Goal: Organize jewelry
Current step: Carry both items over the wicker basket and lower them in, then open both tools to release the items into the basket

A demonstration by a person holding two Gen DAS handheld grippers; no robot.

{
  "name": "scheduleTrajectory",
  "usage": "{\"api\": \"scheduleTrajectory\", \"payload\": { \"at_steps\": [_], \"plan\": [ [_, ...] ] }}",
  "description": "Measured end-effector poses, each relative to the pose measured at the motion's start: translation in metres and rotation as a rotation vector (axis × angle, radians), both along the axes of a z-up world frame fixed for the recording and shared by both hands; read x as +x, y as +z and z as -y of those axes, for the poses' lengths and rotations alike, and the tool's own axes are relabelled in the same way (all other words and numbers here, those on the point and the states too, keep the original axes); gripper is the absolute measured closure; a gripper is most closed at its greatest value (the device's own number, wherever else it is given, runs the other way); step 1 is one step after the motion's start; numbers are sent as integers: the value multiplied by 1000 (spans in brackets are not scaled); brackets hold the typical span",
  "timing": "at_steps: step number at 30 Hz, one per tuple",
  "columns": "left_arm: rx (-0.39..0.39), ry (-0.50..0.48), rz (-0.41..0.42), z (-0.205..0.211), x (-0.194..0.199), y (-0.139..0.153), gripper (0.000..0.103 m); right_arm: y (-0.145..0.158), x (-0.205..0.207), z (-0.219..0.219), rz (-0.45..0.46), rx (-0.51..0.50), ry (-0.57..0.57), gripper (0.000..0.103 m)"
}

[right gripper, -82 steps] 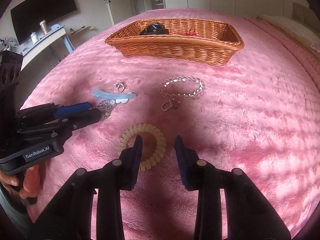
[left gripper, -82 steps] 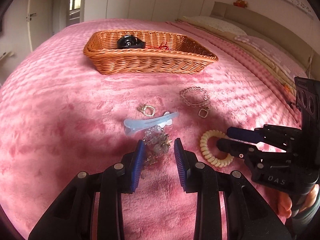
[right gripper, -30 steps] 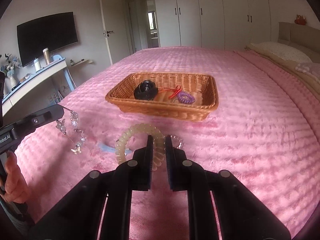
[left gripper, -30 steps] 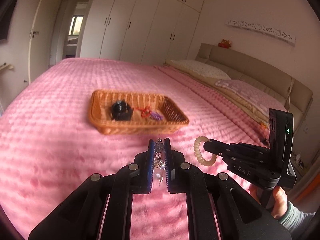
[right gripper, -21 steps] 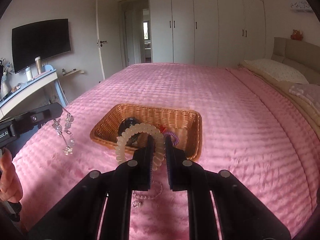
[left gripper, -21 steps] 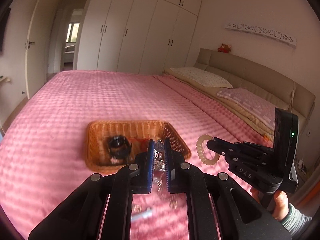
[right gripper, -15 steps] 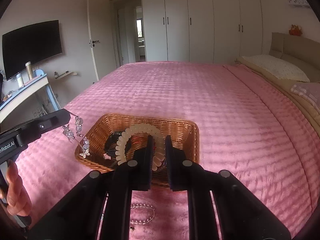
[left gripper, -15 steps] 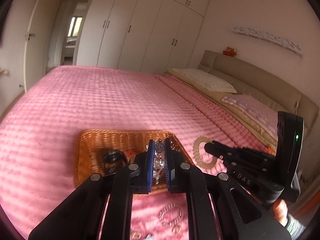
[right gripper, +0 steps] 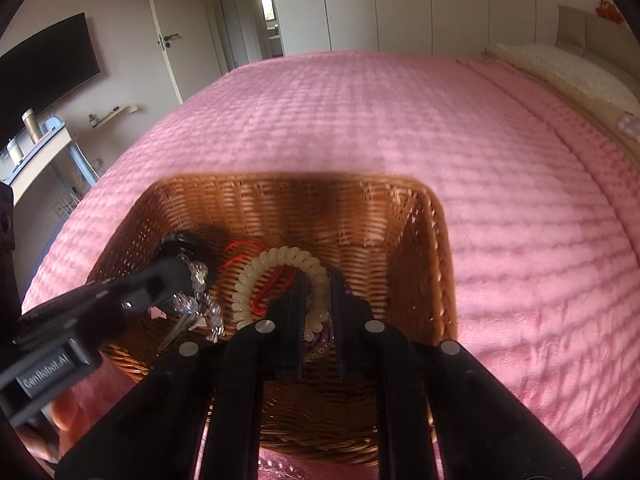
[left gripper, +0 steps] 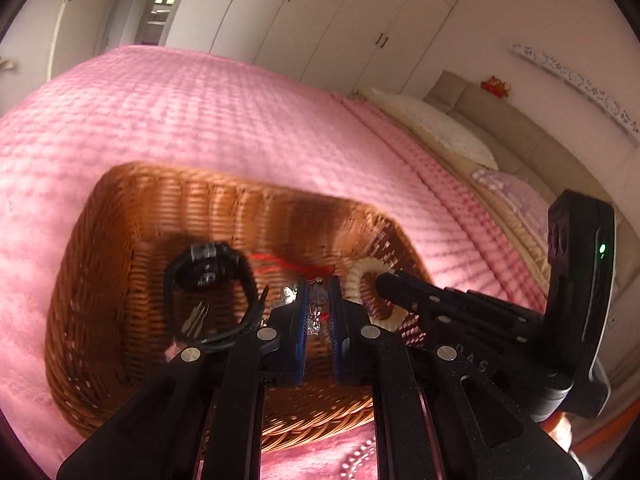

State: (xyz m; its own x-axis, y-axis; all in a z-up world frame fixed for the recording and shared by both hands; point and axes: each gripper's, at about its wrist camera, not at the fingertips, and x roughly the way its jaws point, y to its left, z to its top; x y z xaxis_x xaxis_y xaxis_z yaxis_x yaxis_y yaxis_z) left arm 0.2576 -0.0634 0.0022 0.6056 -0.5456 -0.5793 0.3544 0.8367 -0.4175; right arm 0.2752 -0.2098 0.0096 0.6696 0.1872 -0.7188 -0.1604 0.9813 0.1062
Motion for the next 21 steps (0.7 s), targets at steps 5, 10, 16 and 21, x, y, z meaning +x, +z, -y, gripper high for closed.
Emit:
{"api": "scheduleTrajectory", "payload": {
  "at_steps": [5, 10, 16, 21],
  "plan": [
    [13, -25, -33, 0, 1, -9, 95, -6, 3, 6, -33, 45, 2, 93],
    [49, -26, -39, -4, -9, -5, 63, -5, 1, 12, -69, 68, 1, 87],
    [65, -40, 14, -23, -49, 20, 59, 18, -28, 15, -27, 66, 11, 73],
    [59, -36, 82, -43, -93, 48, 59, 44, -71, 14, 48, 27, 13, 73]
  ]
}}
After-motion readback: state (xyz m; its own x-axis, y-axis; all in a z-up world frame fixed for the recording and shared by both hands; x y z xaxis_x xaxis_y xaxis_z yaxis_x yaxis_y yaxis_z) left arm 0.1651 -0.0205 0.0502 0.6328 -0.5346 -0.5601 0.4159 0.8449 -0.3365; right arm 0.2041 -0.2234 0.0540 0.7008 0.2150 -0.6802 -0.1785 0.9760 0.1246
